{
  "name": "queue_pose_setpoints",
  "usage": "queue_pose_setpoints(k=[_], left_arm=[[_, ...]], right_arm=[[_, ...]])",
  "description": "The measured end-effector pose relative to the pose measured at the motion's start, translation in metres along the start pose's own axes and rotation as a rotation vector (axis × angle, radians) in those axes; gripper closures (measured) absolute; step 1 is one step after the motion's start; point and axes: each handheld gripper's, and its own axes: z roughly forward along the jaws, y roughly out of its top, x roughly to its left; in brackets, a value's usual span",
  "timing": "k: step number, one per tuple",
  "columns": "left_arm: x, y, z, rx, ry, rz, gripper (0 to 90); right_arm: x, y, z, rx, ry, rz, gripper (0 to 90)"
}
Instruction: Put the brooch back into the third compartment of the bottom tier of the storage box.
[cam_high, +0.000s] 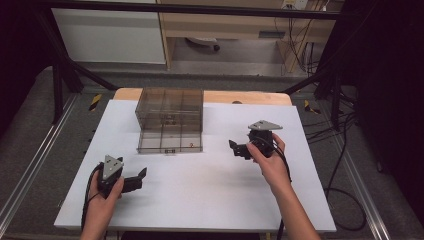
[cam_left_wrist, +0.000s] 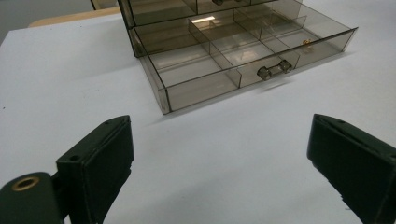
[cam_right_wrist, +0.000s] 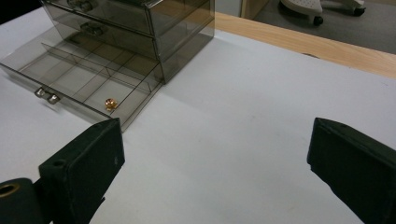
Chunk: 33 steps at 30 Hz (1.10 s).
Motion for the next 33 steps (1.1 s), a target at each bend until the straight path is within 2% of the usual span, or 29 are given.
queue_pose_setpoints(k=[6,12,19,26,27,29,33], left_arm=[[0.002,-0.002,-0.001,0.002,-0.002,-0.016,7.3],[0.003,-0.002,-0.001,0.005,0.001,-0.006,7.1],[0.0,-0.001,0.002,0.017,-0.01,-0.001,7.0],[0.0,-0.002,0.0,0.023,-0.022,0.001,6.9],[0.0,-0.002,0.0,0.026,-0.016,0.003,6.8],[0.0,-0.002,-0.001,0.04,0.025,-0.006,7.9],[0.001,-0.001,-0.001,0.043,0.005,-0.013,8.1]], right_arm=[[-0.011,-0.012,-0.014,-0.03,-0.022,0.028,3.9],[-0.022,-0.022,-0.028,-0.046,-0.045,0.048,3.5],[-0.026,-0.039,-0.041,-0.074,-0.055,0.09,2.9],[-0.021,-0.065,-0.041,-0.049,-0.045,0.113,3.3],[-0.02,-0.068,-0.042,-0.042,-0.042,0.111,3.3],[-0.017,-0.073,-0.042,-0.024,-0.044,0.111,3.7],[-0.008,-0.083,-0.045,0.012,-0.026,0.11,3.5]])
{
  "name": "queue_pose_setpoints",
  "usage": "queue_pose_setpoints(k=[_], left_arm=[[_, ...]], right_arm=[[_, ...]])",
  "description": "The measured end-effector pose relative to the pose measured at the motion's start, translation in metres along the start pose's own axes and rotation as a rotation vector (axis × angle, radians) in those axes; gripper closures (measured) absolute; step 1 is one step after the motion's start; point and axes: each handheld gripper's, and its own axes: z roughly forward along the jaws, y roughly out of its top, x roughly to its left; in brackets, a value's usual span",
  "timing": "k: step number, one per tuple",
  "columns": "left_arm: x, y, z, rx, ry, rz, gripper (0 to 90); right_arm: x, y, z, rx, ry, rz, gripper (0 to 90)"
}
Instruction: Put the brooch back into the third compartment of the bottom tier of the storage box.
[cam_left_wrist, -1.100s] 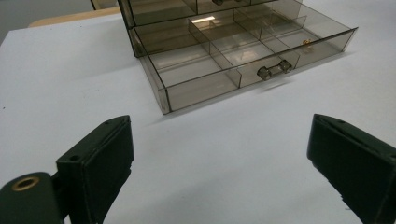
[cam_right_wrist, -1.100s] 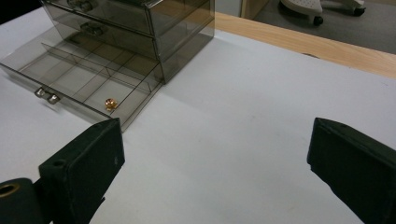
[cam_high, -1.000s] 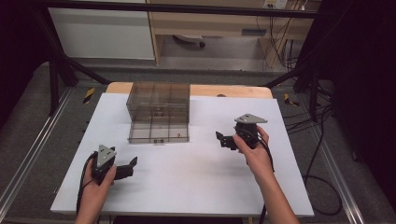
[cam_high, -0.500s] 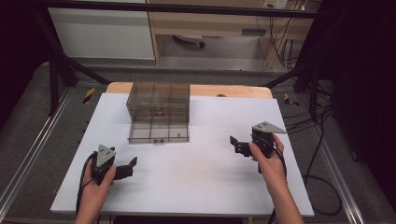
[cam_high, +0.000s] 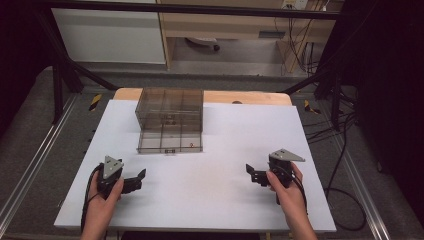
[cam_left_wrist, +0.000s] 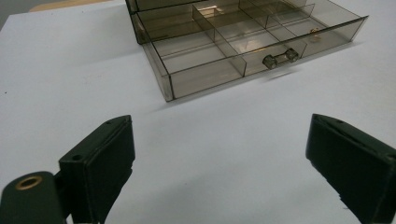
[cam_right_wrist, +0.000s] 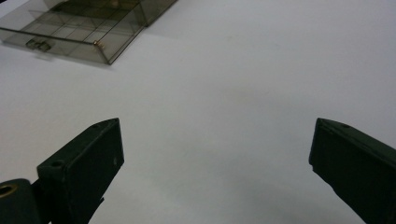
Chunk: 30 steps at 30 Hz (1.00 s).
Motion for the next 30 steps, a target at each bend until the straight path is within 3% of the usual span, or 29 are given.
queue_pose_setpoints(k=[4,12,18,23,30], left_arm=[[-0.001,0.001,-0.001,0.0,-0.029,0.002,7.3],[-0.005,0.003,-0.004,-0.001,-0.067,0.003,6.5],[-0.013,0.007,-0.008,-0.019,-0.102,0.012,6.4],[-0.022,0.004,-0.002,-0.014,-0.088,0.016,6.4],[-0.037,0.019,0.005,0.0,-0.097,0.041,7.2]], right_arm=[[0.004,-0.006,-0.003,0.024,0.01,-0.04,3.0],[0.005,-0.017,-0.003,0.0,0.03,-0.008,3.3],[0.013,-0.023,-0.004,0.017,0.043,-0.031,3.3],[0.015,-0.024,-0.001,0.036,0.059,-0.028,3.4],[0.013,-0.025,-0.003,0.037,0.054,-0.022,3.5]])
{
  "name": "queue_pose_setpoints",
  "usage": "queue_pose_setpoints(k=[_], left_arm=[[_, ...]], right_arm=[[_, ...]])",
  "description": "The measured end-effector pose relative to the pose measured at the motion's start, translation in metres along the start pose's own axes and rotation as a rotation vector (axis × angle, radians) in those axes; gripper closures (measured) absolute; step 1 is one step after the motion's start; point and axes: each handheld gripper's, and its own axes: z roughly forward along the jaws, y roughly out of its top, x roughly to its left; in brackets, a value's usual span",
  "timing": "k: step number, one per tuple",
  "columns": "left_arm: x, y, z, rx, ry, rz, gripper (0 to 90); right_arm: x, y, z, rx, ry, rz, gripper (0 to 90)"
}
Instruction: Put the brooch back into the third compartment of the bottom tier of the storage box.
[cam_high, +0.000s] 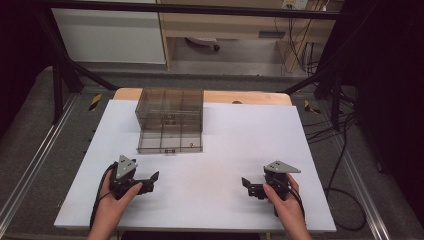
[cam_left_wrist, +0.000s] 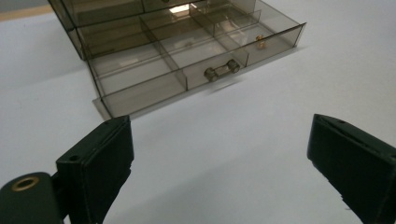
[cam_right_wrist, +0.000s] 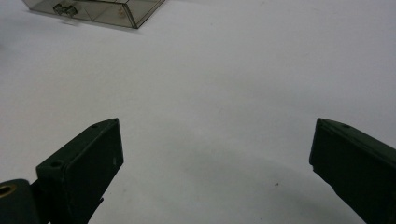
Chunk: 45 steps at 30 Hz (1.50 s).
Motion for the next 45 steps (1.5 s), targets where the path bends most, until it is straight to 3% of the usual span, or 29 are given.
queue_pose_setpoints(k=[3,8,15,25,37,45], left_arm=[[-0.003,0.004,0.002,0.013,-0.055,-0.063,8.0],[-0.005,0.01,0.005,0.036,-0.04,-0.04,8.4],[-0.005,0.012,0.012,0.075,-0.024,-0.007,9.0],[0.0,0.033,0.011,0.056,-0.008,-0.06,9.5],[-0.001,0.055,0.011,0.055,0.01,-0.054,10.8],[-0.003,0.057,0.02,0.074,0.01,-0.062,12.1]], right_arm=[[-0.001,-0.001,0.001,0.012,-0.003,0.003,3.7],[-0.002,-0.002,0.001,0.018,-0.004,0.013,3.7],[0.0,-0.001,0.003,0.029,-0.007,-0.025,3.5],[-0.001,0.0,0.001,0.026,-0.008,-0.034,3.3],[0.001,0.003,0.001,0.024,-0.009,-0.071,3.3],[0.0,0.005,-0.003,0.002,-0.006,-0.073,3.2]])
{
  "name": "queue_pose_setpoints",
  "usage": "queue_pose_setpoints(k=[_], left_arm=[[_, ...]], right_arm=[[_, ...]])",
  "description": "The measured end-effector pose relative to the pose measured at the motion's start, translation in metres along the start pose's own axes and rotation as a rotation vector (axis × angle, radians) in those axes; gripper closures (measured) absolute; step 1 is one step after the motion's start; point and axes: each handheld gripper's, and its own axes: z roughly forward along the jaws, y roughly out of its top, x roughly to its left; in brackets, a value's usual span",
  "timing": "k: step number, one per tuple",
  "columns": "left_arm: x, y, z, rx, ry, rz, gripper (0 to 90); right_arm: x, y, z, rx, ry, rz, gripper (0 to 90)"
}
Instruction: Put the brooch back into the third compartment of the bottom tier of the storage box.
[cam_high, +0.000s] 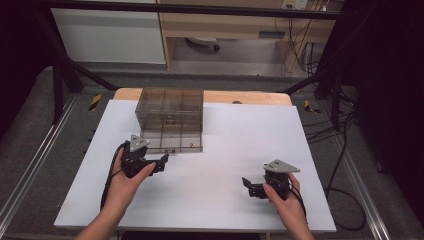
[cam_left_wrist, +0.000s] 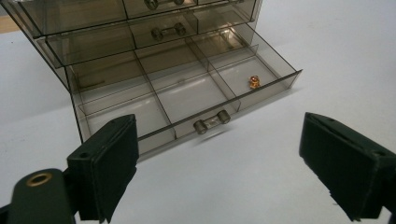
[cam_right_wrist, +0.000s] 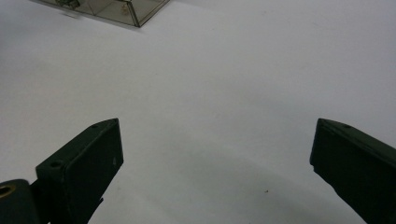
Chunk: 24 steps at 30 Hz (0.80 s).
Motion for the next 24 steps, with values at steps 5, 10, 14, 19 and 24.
queue_pose_setpoints(k=[5,10,14,19,24], left_arm=[[0.0,0.002,0.004,0.008,-0.001,-0.013,14.2],[0.0,0.007,0.008,0.007,-0.005,-0.022,15.5],[0.003,0.006,0.012,0.021,0.007,-0.021,15.5],[0.007,0.003,0.015,0.02,0.015,-0.032,15.6],[0.01,0.002,0.01,0.001,0.057,-0.056,21.7]], right_arm=[[-0.001,-0.001,0.001,0.007,0.0,-0.003,3.3],[-0.001,-0.001,0.001,0.007,-0.003,-0.001,3.3],[0.0,-0.001,0.003,0.012,0.0,-0.002,3.2],[-0.001,-0.003,0.003,0.022,-0.003,-0.01,3.1],[-0.005,-0.003,0.003,0.021,-0.022,0.012,2.9]])
